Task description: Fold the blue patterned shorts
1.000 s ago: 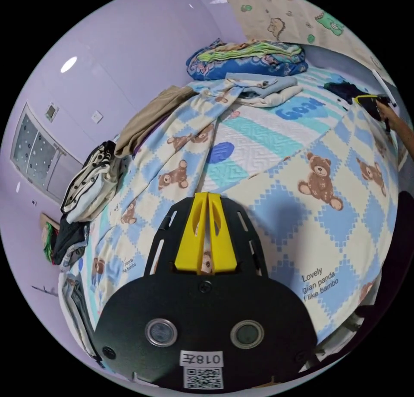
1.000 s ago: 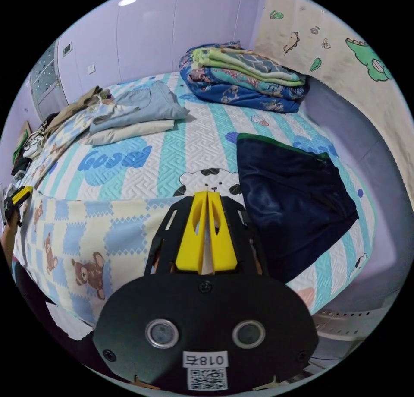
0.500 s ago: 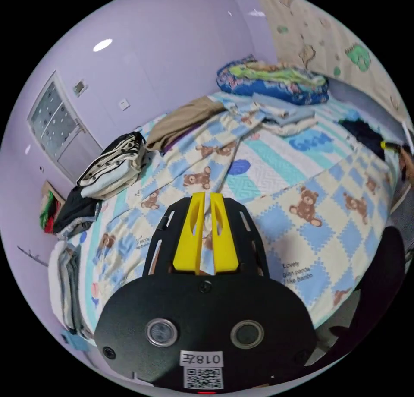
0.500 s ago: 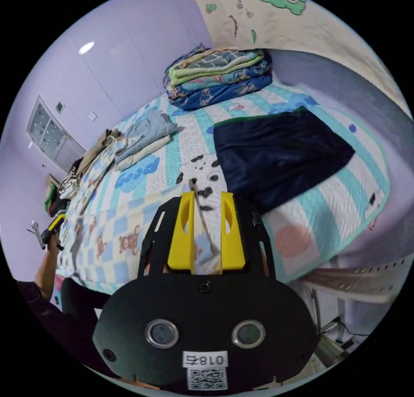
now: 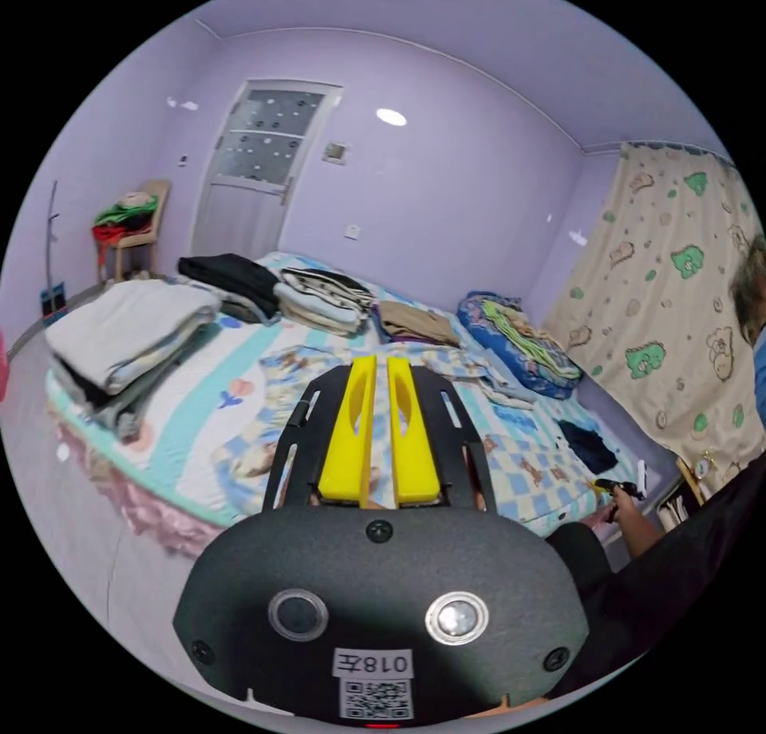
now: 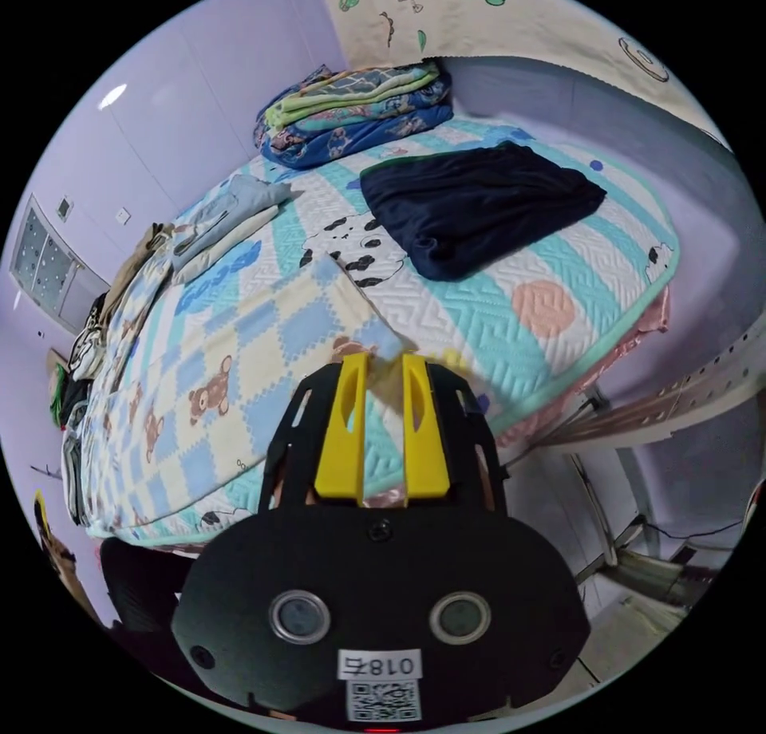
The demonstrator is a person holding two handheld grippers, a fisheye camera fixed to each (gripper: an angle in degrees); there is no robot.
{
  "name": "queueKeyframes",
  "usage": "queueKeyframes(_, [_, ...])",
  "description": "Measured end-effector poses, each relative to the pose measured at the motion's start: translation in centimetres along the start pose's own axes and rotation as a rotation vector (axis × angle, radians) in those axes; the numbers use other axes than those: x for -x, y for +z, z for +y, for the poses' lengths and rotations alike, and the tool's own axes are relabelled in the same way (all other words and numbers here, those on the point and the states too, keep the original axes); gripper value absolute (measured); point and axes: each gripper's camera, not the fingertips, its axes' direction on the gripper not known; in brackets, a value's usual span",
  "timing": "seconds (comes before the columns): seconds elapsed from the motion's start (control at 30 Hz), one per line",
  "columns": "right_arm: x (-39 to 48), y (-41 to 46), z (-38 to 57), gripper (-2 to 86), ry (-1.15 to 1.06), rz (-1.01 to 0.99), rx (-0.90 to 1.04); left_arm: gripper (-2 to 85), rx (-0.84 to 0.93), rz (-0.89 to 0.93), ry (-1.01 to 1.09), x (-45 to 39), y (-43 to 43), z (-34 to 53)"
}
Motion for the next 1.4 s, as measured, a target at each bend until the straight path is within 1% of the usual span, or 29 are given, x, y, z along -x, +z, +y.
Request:
queueKeyframes(0.1, [0.2,0.4,0.2,2.2,0.022,-0.001,0.022,0.8,0.03,-0.116,-0.091,6.6,-4.2,4.2])
queueKeyframes(0.23, [0.2,0.0,0.0,0.4,0.081,-0.015,0.032,1.8,0.106,-0.197,-0.222,15.1,-6.1,11.0])
queueKeyframes(0.4, [1.4,-0.4,0.2,0.4,0.114,0.05,0.047,4.0,0.161,-0.192,-0.345,22.2,-5.1,17.0])
queueKeyframes(0.5, [3.2,0.6,0.1,1.9,0.065,0.081,0.107,4.9,0.202,-0.164,-0.38,25.2,-2.8,19.3])
queueKeyframes(0.57, [4.1,0.1,0.2,6.1,0.06,0.103,0.112,5.3,0.185,-0.142,-0.379,26.1,-1.8,19.7])
queueKeyframes(0.63, [4.7,-1.3,0.6,7.7,0.052,0.11,0.069,6.1,0.17,-0.134,-0.325,26.4,-0.2,18.7])
queueKeyframes(0.77, [7.8,-5.4,3.2,7.8,-0.02,0.105,-0.067,6.5,0.176,-0.143,-0.191,25.8,4.4,15.1])
queueKeyframes(0.87, [11.8,-6.5,5.2,6.8,-0.111,0.105,-0.089,7.1,0.191,-0.142,-0.072,24.7,10.9,10.7])
queueKeyframes(0.93, [14.7,-6.5,5.8,6.5,-0.171,0.113,-0.095,7.7,0.227,-0.152,0.03,23.5,17.8,7.1])
queueKeyframes(0.97, [16.9,-6.2,6.0,6.5,-0.217,0.123,-0.094,7.9,0.242,-0.158,0.057,23.2,19.7,6.3])
queueKeyframes(1.03, [20.3,-5.3,5.7,6.2,-0.281,0.137,-0.094,8.3,0.319,-0.198,0.154,22.5,28.3,3.5])
queueKeyframes(1.07, [22.5,-4.6,5.2,6.0,-0.32,0.136,-0.094,8.5,0.342,-0.204,0.171,22.5,30.5,3.0])
queueKeyframes(1.13, [25.7,-3.6,4.3,5.7,-0.365,0.126,-0.094,8.7,0.43,-0.236,0.21,23.1,38.8,1.3])
queueKeyframes(1.17, [27.6,-2.9,3.7,5.4,-0.386,0.113,-0.1,8.7,0.448,-0.245,0.216,23.3,40.7,1.0])
queueKeyframes(1.23, [30.2,-1.9,2.7,5.2,-0.419,0.09,-0.102,9.1,0.508,-0.268,0.224,24.3,47.5,0.2])
queueKeyframes(1.4, [35.9,0.7,1.3,4.7,-0.504,0.067,-0.095,10.7,0.655,-0.286,0.271,24.8,58.7,1.0])
